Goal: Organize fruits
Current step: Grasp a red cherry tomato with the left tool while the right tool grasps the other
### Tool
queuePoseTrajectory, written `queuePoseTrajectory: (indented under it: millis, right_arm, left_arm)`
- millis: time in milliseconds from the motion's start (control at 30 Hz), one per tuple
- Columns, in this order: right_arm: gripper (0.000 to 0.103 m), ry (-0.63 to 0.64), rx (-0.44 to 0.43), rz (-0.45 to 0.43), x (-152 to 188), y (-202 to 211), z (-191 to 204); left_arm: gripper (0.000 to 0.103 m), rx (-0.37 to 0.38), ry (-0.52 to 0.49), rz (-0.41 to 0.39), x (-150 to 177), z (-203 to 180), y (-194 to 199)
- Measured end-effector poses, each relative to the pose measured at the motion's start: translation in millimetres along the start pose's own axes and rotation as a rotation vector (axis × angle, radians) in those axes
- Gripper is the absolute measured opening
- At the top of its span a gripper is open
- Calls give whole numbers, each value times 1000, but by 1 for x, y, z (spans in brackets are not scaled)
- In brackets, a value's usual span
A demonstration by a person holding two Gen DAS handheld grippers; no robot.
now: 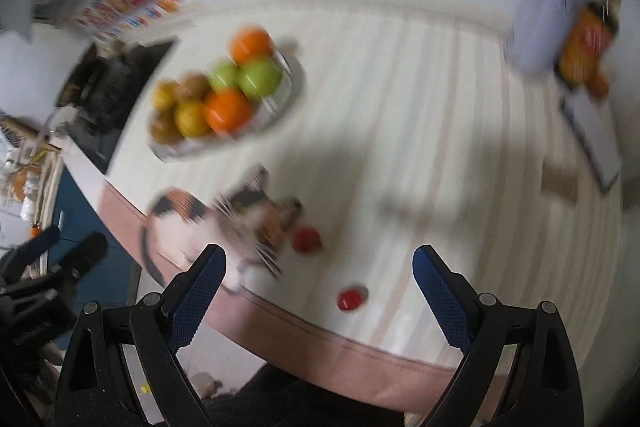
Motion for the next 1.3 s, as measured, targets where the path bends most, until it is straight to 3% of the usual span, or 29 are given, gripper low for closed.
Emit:
queuePoseTrajectory:
  millis: [67, 133, 233, 433, 600, 900, 967, 1067, 1233, 1300]
  right_arm:
    - [96, -39, 6, 54, 19, -32, -14]
    - [82, -63, -2, 90, 34, -56, -22]
    - [74, -96, -4, 140, 56, -88, -32]
    - [60, -98, -21, 155, 68, -115, -33]
    - [28, -38, -9, 153, 67, -117, -25]
    - [26, -78, -18, 111, 51, -91, -50]
    - [27, -89, -21, 107, 48, -88, -56]
    - [27, -108, -19, 97, 44, -82, -70]
    - [27, -177, -59, 83, 35, -78, -85]
    - [27, -210, -88, 82, 32, -77, -87]
  left_arm:
    - [103, -4, -30, 32, 7, -10, -20]
    - [103, -14, -55, 66, 14, -18, -41]
    - [103, -5, -67, 137, 29, -28, -72]
    - [103, 10, -50, 250, 51, -37, -113]
    - [103, 37, -55, 259, 49, -53, -119]
    - [101, 164, -108, 292, 40, -112, -131]
    - [97, 188, -133, 296, 38, -127, -135]
    - [82, 222, -165, 295, 36, -147, -140]
    - [30, 252, -226, 326, 41, -173, -149]
    - [30, 248, -232, 318, 40, -175, -150]
Point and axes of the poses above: each gripper's, at about its wrist camera, not at the fingertips, and y roughly against the way its jaws point, z to its left, x to its underside, the point moved 10 cm from there along -y, roughly the way its jaws point, and after that the axes turned 1 degree about -y, right-handed, at the moved point
